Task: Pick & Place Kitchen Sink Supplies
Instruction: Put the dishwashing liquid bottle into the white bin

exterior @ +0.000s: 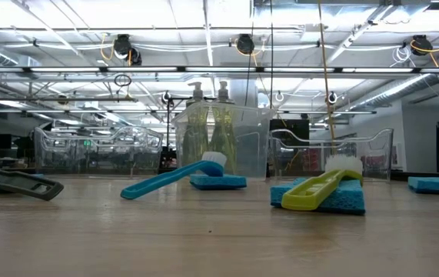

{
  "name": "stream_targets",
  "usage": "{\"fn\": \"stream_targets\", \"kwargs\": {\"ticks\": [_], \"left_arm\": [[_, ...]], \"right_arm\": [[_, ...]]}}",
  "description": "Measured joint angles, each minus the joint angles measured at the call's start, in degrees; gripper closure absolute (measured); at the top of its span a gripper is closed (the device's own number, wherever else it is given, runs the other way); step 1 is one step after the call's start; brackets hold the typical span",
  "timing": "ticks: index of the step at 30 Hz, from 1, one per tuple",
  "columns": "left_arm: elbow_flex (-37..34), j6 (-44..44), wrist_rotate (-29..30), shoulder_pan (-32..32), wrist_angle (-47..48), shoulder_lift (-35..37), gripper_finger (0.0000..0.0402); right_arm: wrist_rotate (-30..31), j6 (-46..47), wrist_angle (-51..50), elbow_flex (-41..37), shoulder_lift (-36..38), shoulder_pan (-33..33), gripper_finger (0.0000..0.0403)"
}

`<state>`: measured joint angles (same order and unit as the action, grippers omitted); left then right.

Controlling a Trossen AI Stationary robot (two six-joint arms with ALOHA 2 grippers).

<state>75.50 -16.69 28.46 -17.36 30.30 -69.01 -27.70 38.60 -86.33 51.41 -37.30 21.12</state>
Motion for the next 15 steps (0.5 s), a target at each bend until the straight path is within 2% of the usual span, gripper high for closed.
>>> {"fn": "stream_targets", "kwargs": {"ticks": [5, 11, 15], "left_arm": [[0.0, -1.1, 0.0, -1.2, 0.0, 0.0, 0.0128], [0.0, -3.5, 0.0, -2.3, 0.0, 0.0, 0.0128], [0.0, -4.9, 0.0, -2.3, 0.0, 0.0, 0.0128]], "right_arm": [[-4.1, 3.7, 2.6, 0.9, 3.6, 0.0, 0.0300], [-3.9, 9.4, 9.5, 2.0, 9.7, 0.0, 0.0300], [-1.4, 7.6, 14.7, 2.1, 12.8, 0.0, 0.0300]]}}
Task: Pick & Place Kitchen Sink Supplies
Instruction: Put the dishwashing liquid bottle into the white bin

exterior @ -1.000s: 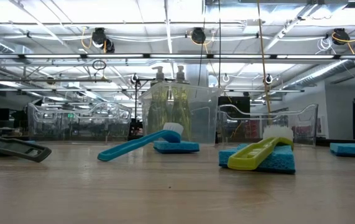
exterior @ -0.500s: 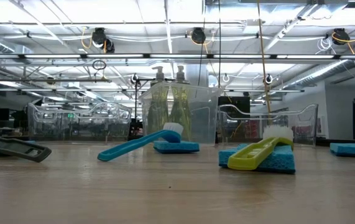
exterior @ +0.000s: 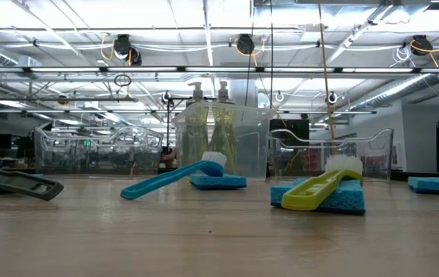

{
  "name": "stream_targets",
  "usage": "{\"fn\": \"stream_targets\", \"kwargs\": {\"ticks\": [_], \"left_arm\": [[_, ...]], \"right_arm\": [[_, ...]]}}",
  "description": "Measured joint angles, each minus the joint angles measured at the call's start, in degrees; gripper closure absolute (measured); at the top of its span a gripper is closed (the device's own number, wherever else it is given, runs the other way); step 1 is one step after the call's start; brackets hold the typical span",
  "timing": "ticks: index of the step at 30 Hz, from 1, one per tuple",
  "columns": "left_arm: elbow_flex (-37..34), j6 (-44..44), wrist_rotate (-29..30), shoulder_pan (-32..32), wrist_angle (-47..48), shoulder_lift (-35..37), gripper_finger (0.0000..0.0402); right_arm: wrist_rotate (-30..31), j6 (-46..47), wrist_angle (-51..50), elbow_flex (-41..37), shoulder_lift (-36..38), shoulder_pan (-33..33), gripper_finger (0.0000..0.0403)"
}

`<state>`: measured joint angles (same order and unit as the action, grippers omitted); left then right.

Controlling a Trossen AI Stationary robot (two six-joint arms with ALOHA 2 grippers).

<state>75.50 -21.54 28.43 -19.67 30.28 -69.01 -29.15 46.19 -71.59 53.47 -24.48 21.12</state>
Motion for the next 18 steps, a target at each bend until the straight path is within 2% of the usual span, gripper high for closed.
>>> {"fn": "stream_targets", "kwargs": {"ticks": [11, 18], "left_arm": [[0.0, -0.8, 0.1, 0.1, -0.1, 0.0, 0.0128], [0.0, -3.2, 0.1, 0.1, -0.1, 0.0, 0.0128]], "right_arm": [[-0.8, -14.6, -1.1, 0.0, 2.9, 0.0, 0.0300], [3.2, -25.7, -1.1, -1.3, 2.8, 0.0, 0.0300]]}}
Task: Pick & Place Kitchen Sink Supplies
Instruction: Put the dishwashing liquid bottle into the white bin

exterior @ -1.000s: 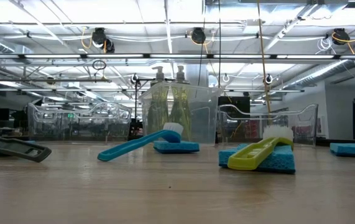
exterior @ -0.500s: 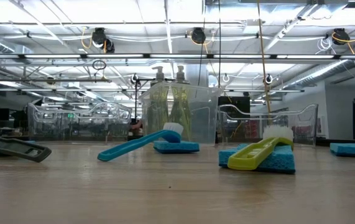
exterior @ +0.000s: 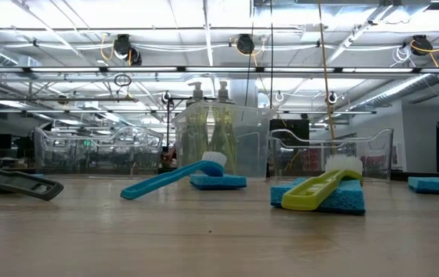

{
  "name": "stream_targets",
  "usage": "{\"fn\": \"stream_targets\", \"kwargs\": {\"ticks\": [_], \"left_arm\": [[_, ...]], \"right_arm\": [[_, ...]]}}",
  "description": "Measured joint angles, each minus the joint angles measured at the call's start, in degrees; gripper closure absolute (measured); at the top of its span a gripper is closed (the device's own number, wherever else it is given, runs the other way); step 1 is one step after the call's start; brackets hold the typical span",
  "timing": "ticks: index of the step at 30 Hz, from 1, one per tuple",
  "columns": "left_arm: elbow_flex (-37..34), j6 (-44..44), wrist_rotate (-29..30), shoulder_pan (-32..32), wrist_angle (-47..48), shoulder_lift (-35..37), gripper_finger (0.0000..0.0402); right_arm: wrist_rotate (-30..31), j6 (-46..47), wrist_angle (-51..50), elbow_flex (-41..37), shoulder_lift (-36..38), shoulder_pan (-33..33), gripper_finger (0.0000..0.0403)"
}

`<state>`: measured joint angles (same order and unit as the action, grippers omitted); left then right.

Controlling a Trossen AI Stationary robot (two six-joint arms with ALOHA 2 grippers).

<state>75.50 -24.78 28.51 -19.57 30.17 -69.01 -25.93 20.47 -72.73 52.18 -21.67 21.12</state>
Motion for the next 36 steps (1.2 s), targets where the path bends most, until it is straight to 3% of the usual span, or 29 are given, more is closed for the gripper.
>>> {"fn": "stream_targets", "kwargs": {"ticks": [10, 21, 26, 36], "left_arm": [[0.0, -2.9, 0.0, 0.0, -0.4, 0.0, 0.0128], [0.0, -5.8, 0.0, 0.0, -0.4, 0.0, 0.0128], [0.0, -6.1, 0.0, 0.0, -0.4, 0.0, 0.0128], [0.0, -8.0, 0.1, 0.0, -0.5, 0.0, 0.0128]], "right_arm": [[-2.9, -5.5, 9.9, -8.2, 0.0, 0.0, 0.0300], [-3.1, -7.8, 10.3, -9.3, 0.0, 0.0, 0.0296], [-7.3, -7.7, 14.6, -9.3, 0.0, 0.0, 0.0268], [-7.3, -11.8, 16.3, -9.3, 0.0, 0.0, 0.0185]]}}
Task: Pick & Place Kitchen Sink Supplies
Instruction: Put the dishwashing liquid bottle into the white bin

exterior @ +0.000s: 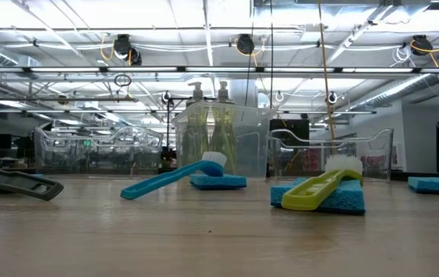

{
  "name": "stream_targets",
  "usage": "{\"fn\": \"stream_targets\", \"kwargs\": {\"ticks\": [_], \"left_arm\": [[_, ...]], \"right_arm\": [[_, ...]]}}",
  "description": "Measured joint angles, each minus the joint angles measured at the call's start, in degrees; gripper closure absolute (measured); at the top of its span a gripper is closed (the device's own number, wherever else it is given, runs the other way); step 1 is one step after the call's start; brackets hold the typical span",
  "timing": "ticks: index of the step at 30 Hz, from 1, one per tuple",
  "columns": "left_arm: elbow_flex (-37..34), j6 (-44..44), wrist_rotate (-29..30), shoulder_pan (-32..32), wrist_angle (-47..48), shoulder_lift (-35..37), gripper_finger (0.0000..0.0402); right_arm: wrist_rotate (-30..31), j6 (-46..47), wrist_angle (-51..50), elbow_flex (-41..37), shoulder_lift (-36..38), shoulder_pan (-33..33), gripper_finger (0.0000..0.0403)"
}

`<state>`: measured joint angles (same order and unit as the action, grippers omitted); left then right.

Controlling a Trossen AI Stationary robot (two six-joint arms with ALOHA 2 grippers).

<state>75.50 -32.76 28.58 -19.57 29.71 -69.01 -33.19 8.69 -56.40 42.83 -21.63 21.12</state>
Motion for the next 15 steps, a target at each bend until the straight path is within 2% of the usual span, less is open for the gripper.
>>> {"fn": "stream_targets", "kwargs": {"ticks": [6, 15], "left_arm": [[0.0, -0.8, 0.0, 0.0, 0.0, 0.0, 0.0128], [0.0, -0.6, 0.0, 0.0, 0.0, 0.0, 0.0128]], "right_arm": [[-0.1, -0.9, 4.4, 0.0, 0.0, 0.0, 0.0157], [-0.1, -1.0, 7.2, 0.0, -0.9, 0.0, 0.0155]]}}
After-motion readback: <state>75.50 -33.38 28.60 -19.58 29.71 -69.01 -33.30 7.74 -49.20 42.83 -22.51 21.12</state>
